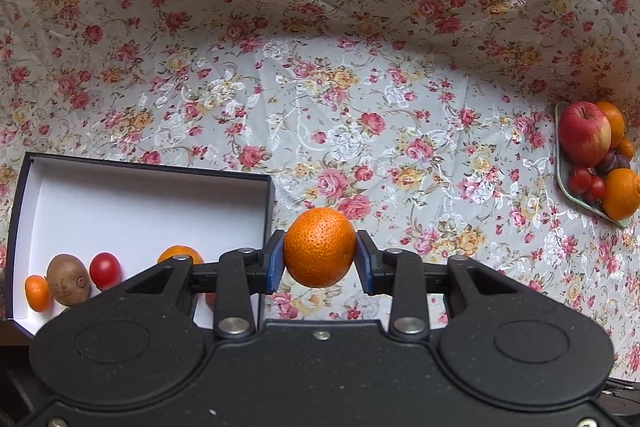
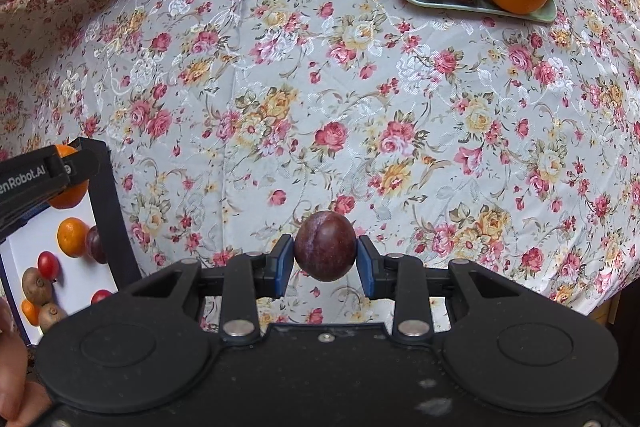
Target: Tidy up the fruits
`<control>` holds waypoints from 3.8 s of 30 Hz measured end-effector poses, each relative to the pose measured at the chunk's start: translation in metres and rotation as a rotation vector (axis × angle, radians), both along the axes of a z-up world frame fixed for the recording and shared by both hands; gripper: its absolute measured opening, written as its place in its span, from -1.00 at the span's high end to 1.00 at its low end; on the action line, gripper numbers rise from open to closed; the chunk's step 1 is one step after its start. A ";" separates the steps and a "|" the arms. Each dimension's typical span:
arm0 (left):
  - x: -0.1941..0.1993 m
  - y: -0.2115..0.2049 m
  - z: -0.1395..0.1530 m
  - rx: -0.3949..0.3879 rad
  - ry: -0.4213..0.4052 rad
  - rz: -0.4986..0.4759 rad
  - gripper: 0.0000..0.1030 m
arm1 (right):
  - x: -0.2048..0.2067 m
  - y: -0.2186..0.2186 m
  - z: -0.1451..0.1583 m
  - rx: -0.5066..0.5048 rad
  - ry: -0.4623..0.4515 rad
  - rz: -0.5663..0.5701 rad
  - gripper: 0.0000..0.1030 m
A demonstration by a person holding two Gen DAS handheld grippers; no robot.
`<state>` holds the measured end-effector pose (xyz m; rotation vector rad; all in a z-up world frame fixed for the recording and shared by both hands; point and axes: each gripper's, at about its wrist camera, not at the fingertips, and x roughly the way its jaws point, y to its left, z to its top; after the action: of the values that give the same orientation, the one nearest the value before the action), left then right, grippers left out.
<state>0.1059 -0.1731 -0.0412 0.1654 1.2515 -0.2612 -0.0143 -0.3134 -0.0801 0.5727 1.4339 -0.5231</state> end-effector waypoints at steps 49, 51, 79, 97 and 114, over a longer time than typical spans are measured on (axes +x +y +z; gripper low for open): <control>0.070 0.229 0.008 0.107 -0.085 0.412 0.12 | 0.114 0.209 0.037 -0.074 -0.291 0.317 0.31; 0.070 0.229 0.008 0.108 -0.084 0.405 0.12 | 0.114 0.208 0.040 -0.058 -0.312 0.309 0.29; 0.038 0.204 0.013 0.087 -0.093 0.309 0.08 | 0.075 0.198 0.055 -0.043 -0.366 0.369 0.30; -0.060 0.207 0.040 0.103 -0.158 0.262 0.06 | -0.007 0.199 0.063 -0.162 -0.458 0.400 0.30; -0.112 0.207 0.046 0.076 -0.243 0.252 -0.02 | -0.052 0.201 0.055 -0.205 -0.493 0.441 0.30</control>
<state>-0.0059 0.0338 0.0051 0.0993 1.0288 0.0247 -0.0667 -0.1125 -0.0250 0.1875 0.9773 -0.1545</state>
